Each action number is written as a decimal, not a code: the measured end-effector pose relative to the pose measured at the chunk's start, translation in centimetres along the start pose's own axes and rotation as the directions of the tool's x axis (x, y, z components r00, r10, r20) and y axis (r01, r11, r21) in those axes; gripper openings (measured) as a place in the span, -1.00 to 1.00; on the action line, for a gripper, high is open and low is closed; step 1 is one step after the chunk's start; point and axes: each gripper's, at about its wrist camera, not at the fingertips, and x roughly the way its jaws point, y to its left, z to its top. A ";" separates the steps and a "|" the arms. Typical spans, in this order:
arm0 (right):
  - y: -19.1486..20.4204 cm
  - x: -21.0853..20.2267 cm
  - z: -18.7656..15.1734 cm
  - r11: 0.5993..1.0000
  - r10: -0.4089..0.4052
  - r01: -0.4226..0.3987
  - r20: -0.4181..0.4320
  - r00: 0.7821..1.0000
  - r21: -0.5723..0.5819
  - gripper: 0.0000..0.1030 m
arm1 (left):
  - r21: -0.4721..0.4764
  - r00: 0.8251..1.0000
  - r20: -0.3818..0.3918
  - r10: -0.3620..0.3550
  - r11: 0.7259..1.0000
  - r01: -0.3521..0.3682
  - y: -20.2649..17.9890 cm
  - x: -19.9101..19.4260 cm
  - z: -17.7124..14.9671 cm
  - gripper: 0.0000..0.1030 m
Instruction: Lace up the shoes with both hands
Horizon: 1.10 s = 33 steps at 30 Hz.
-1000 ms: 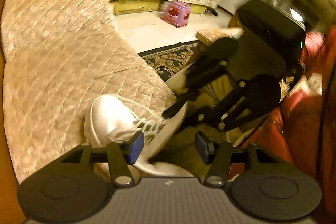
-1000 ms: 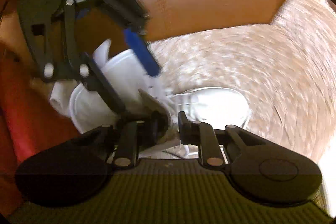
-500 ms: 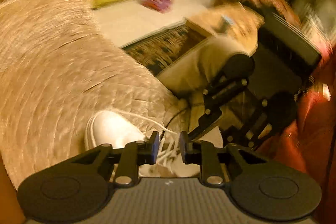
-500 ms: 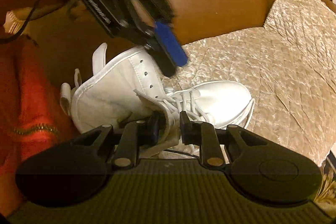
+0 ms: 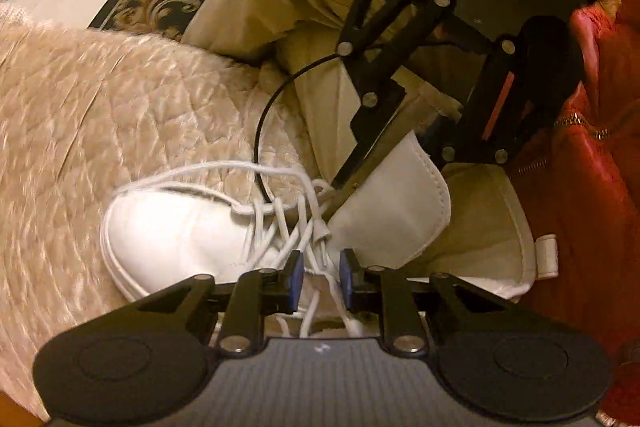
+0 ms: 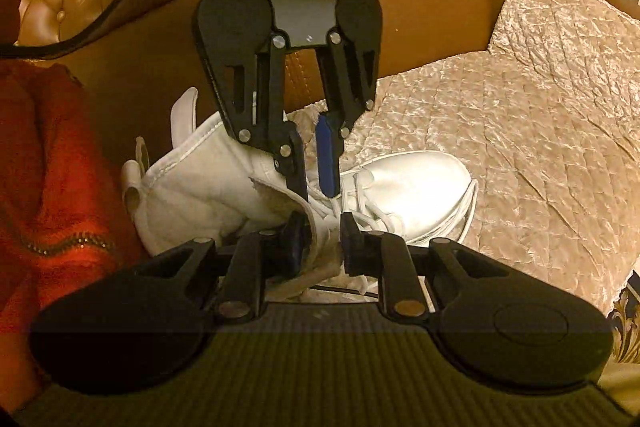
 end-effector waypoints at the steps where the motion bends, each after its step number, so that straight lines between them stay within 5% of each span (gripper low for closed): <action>1: 0.0 0.0 0.0 1.000 0.001 -0.001 0.001 1.000 0.001 -0.55 | 0.015 1.000 -0.013 -0.006 1.000 0.006 0.1 0.2 0.3 -0.57; 7: 0.2 -0.3 -0.3 1.000 -0.003 0.003 0.003 1.000 0.016 -0.54 | 0.033 0.995 -0.059 -0.079 0.996 0.081 1.0 1.4 1.2 -0.73; 14: 0.0 -0.2 -0.3 1.000 0.002 -0.002 0.008 1.000 0.027 -0.53 | -0.061 0.977 -0.062 -0.202 0.978 0.199 3.8 2.5 1.1 -0.73; 21: -0.1 -0.3 -0.5 0.999 -0.003 0.003 0.010 1.000 0.043 -0.52 | -0.234 0.949 0.014 -0.314 0.922 0.309 6.7 4.3 0.0 -0.90; 26: -0.2 -0.5 -0.6 0.998 -0.018 0.017 0.017 1.000 0.058 -0.31 | -0.247 0.976 0.039 -0.214 0.944 0.217 4.5 3.6 -0.6 -0.95; 30: -0.3 -0.4 -0.5 0.998 -0.015 0.014 0.021 1.000 0.064 -0.27 | -0.303 0.998 0.044 -0.045 0.951 0.057 1.9 2.6 -0.9 -0.95; 33: -0.3 -0.5 -0.5 0.998 -0.014 0.011 0.033 0.999 0.068 -0.25 | -0.342 0.996 0.035 0.084 0.937 -0.067 -0.2 1.8 -1.1 -0.99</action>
